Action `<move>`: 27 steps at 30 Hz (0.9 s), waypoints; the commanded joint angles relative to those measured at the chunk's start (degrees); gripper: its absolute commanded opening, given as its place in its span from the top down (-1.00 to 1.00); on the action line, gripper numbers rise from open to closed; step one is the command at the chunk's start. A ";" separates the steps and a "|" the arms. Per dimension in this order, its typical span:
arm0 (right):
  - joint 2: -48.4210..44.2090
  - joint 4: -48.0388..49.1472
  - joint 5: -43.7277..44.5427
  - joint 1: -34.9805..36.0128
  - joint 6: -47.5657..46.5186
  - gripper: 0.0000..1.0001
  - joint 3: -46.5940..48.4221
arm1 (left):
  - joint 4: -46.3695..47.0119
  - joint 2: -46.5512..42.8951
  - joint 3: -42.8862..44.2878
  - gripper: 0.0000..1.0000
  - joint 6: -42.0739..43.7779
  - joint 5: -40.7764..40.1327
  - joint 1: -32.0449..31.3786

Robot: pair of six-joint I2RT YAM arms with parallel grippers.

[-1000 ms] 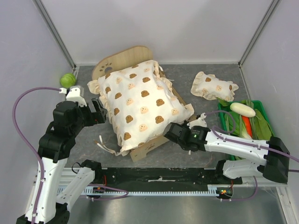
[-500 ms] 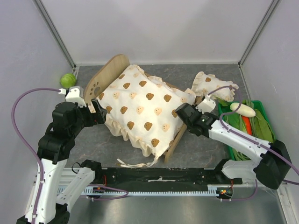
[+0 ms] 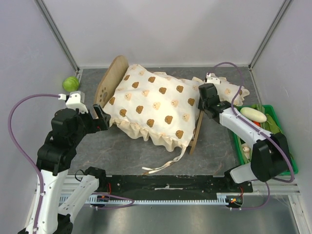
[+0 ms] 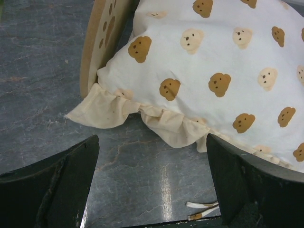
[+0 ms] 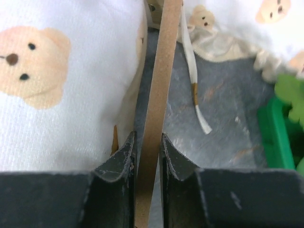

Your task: Set up the pet bed

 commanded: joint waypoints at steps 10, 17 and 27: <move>5.65 4.93 -21.93 -6.14 -41.31 1.00 9.78 | 0.21 -0.42 2.72 -0.99 3.04 1.66 0.25; 6.26 2.55 -19.92 -6.84 -42.21 1.00 11.89 | -0.14 -0.25 3.42 -0.99 3.48 2.53 0.16; 8.47 -7.03 -15.25 -7.72 -28.16 -0.59 25.77 | -1.11 -0.34 4.39 -0.99 3.39 3.77 0.16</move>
